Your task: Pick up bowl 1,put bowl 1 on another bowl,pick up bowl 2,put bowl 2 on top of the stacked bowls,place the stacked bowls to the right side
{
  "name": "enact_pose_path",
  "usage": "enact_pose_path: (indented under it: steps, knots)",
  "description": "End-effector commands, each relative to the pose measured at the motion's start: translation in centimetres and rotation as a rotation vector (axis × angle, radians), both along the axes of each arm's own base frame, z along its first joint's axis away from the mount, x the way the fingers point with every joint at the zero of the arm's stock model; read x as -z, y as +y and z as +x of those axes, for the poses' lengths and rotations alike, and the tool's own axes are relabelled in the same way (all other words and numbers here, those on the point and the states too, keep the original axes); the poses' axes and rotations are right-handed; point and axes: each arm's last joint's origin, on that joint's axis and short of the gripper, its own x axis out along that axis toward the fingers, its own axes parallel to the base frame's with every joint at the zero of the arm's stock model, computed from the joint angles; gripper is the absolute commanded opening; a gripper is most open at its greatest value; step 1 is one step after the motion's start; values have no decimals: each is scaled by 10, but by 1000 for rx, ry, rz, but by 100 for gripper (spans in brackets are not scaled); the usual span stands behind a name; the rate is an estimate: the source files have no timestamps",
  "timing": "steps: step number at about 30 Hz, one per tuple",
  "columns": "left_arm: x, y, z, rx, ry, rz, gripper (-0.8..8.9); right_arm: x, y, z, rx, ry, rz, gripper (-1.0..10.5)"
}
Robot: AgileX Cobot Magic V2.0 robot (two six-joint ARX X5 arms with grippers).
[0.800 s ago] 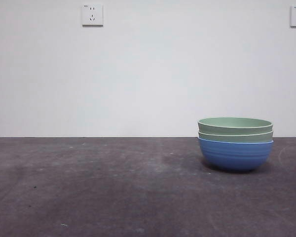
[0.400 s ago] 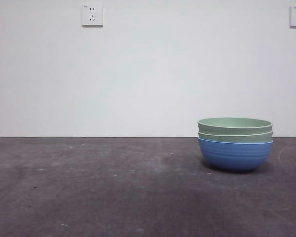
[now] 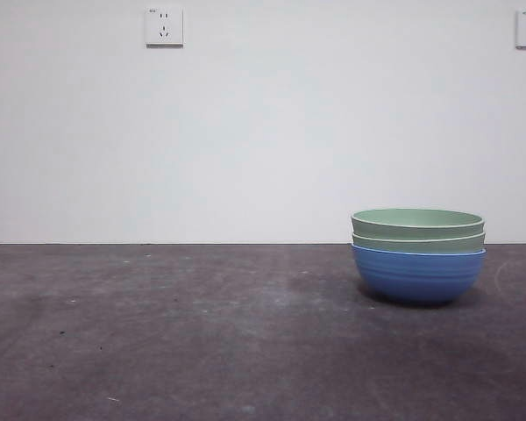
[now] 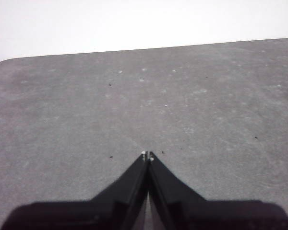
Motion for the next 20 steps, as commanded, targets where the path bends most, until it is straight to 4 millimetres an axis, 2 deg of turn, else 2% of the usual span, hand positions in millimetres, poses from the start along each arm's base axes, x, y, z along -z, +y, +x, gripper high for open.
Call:
enact_pose_path:
  steps: [1,8,20]
  knots:
    - [5,0,1,-7,11,-9,-3,18,-1,1,28,17,19,3]
    - [5,0,1,-8,11,-9,-3,44,-1,3,61,77,51,3]
    - [5,0,1,-7,11,-9,-3,47,-1,2,64,123,77,3]
